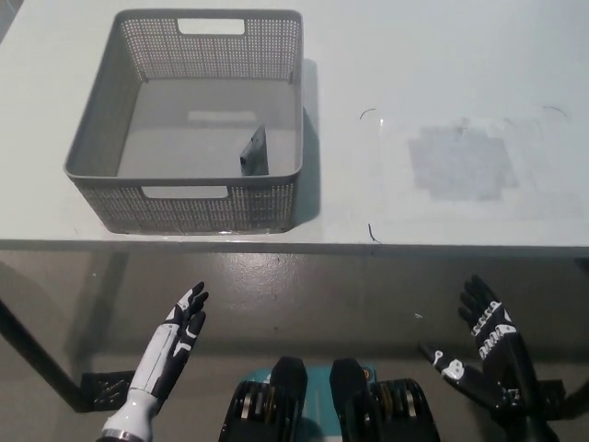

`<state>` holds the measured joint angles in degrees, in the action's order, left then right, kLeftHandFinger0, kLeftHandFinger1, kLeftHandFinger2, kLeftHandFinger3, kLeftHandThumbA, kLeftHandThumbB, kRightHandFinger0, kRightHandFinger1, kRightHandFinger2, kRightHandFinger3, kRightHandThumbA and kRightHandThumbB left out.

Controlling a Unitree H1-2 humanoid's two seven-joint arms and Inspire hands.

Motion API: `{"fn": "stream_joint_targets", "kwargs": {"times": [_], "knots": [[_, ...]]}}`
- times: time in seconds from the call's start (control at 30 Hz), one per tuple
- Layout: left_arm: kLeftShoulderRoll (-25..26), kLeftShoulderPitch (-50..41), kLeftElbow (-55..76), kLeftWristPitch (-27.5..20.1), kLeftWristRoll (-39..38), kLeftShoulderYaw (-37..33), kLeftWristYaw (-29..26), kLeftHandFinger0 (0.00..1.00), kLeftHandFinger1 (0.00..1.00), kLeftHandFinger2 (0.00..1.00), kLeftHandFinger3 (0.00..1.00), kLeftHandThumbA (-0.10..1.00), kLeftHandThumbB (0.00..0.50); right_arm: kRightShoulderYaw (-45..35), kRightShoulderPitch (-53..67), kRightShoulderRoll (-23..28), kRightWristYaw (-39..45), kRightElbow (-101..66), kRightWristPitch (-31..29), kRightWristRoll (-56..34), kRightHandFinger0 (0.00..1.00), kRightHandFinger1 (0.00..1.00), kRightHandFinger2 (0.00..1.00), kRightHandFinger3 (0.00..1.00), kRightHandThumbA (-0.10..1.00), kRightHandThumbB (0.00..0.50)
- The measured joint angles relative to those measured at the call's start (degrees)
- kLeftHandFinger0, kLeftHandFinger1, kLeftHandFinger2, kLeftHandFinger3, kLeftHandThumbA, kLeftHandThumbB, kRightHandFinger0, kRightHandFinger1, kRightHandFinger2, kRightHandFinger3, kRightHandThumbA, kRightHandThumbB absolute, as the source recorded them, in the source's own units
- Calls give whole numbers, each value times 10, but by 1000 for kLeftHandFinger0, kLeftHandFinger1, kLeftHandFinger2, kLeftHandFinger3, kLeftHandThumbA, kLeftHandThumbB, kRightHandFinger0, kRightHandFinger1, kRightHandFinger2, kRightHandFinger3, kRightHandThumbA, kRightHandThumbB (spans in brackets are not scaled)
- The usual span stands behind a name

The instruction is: Use the right hand to pick up a shampoo and place it into a container on the left side

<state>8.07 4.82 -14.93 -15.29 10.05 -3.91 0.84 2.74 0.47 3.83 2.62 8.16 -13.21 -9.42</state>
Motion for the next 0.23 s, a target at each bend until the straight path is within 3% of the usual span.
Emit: {"fn": "stream_joint_targets", "kwargs": {"times": [0.23], "knots": [[-1, 0, 0, 0, 0, 3, 0, 1000, 1000, 1000, 1000, 1000, 247, 0, -4, 2, 11, 10, 1, 1, 1000, 1000, 1000, 1000, 942, 132]]}}
